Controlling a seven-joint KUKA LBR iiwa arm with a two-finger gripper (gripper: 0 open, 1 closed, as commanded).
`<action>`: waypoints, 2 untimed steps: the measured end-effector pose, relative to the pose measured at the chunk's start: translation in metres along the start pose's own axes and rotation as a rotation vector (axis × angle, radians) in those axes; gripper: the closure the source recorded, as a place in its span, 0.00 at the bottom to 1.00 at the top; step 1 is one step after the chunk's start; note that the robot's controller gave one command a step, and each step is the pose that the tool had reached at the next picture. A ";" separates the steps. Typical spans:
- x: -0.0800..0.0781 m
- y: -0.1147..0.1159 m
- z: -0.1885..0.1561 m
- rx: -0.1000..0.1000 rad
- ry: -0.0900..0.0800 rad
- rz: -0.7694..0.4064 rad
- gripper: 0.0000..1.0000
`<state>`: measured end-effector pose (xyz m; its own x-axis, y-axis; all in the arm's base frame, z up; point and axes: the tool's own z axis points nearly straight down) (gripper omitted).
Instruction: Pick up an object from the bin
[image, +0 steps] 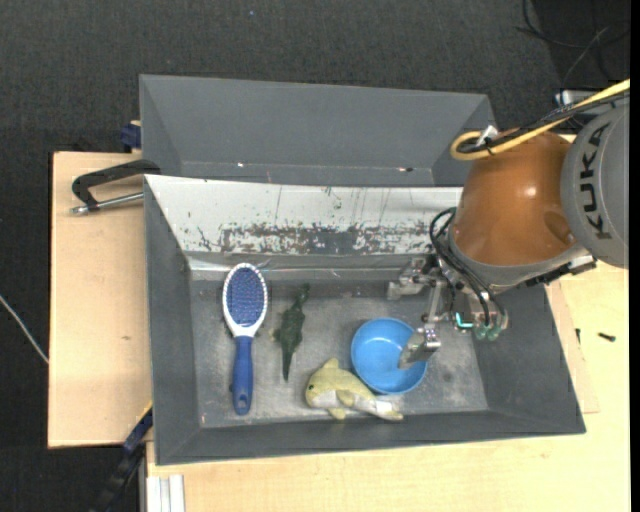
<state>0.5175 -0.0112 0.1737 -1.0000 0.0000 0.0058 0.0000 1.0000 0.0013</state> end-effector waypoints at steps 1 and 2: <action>-0.008 -0.017 0.090 0.001 -0.014 -0.128 0.00; -0.007 -0.018 0.091 0.003 -0.010 -0.128 1.00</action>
Offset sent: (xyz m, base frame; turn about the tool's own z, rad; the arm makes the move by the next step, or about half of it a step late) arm 0.0054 -0.0200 -0.1037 -0.1292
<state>0.5240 -0.0296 0.0827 -0.9918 -0.1279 -0.0039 -0.1279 0.9918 -0.0013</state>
